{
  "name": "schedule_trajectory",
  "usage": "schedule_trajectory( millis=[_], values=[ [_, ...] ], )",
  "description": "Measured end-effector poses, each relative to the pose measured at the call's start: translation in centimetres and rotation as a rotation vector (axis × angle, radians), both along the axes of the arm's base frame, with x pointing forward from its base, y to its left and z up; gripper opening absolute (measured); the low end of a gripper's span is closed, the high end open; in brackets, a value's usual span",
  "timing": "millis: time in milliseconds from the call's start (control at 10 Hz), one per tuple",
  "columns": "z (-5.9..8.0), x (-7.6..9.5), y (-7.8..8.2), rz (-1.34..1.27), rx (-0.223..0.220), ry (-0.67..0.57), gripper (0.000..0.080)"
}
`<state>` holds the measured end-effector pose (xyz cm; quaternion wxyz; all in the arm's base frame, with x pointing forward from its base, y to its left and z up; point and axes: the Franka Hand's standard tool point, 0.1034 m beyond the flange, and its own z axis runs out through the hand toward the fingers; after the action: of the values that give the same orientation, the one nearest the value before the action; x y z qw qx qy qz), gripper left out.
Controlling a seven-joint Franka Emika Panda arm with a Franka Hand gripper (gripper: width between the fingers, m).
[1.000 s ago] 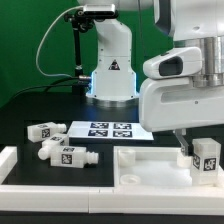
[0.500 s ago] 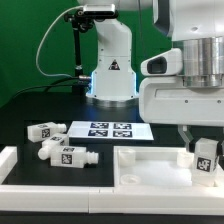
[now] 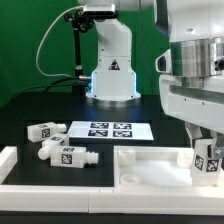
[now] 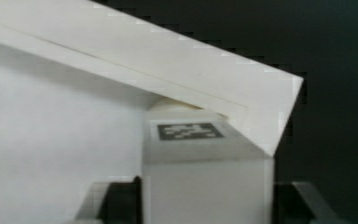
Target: Assemble one leg
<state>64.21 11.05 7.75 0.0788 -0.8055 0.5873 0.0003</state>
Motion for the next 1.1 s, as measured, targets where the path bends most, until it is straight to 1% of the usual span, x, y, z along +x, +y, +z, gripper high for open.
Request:
schedule_trajectory(
  millis=[200, 300, 400, 500, 800, 900, 1000, 1100],
  values=[
    [-0.02, 0.0, -0.09, 0.105, -0.012, -0.013, 0.0307],
    [-0.01, 0.06, -0.35, 0.341, -0.035, -0.044, 0.0307],
    [-0.07, -0.1, -0.23, 0.55, -0.051, -0.061, 0.0539],
    [-0.11, -0.47, 0.23, 0.694, -0.054, -0.054, 0.0623],
    [-0.1, -0.34, -0.04, 0.889, -0.074, -0.084, 0.0644],
    [-0.11, -0.36, -0.05, 1.028, -0.099, -0.093, 0.0648],
    [-0.15, -0.4, 0.12, 1.317, -0.146, -0.102, 0.0649],
    [-0.12, -0.32, 0.21, 1.415, -0.154, -0.107, 0.0649]
  ],
)
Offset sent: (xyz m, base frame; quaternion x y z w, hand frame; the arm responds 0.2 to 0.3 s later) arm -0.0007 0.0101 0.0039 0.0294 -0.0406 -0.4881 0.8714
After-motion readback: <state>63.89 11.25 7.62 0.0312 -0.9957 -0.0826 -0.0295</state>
